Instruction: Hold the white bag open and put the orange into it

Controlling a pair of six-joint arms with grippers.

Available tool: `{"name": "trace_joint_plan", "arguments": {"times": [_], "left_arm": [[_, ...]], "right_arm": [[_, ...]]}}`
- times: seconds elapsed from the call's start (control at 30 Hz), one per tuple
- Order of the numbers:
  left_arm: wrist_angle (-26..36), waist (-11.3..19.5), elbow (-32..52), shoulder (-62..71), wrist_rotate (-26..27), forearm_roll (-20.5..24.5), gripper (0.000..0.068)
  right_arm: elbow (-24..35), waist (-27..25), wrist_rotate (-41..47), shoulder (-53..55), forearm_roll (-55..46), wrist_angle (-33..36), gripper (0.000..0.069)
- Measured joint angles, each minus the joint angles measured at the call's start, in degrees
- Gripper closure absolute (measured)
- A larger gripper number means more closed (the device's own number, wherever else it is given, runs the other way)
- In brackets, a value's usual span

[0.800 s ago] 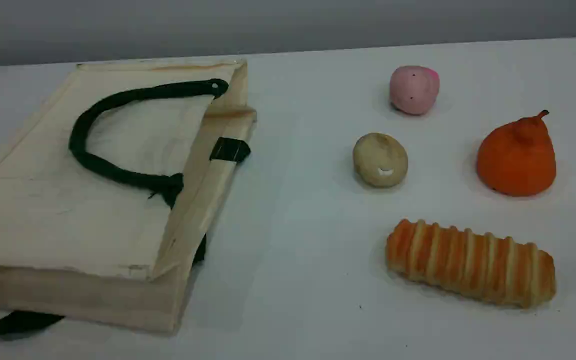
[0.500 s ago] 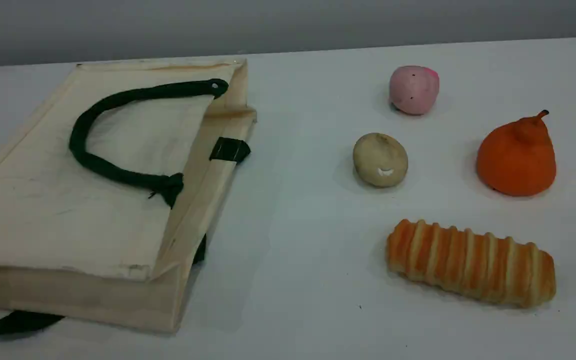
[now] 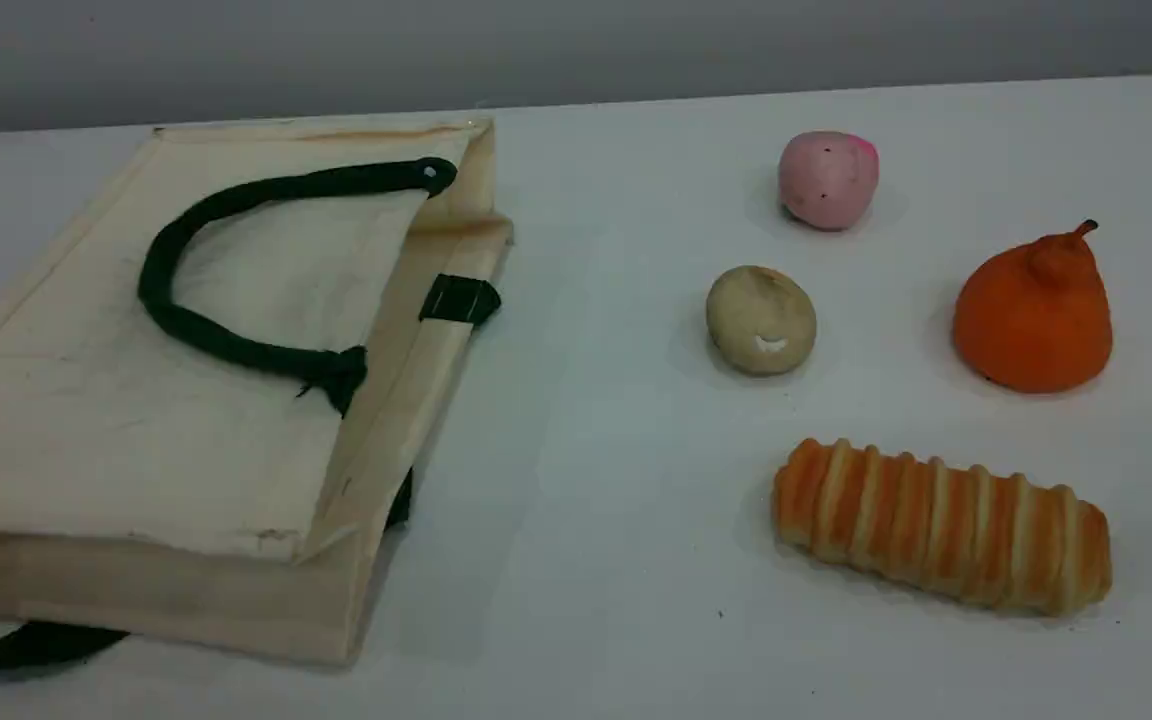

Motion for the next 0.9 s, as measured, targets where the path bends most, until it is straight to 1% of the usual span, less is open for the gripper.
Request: {"name": "trace_joint_plan", "arguments": {"times": [0.9], "left_arm": [[-0.25, 0.00, -0.21, 1.51, 0.00, 0.00, 0.0443]], "right_arm": [[0.00, 0.00, 0.25, 0.00, 0.00, 0.00, 0.0452]]}}
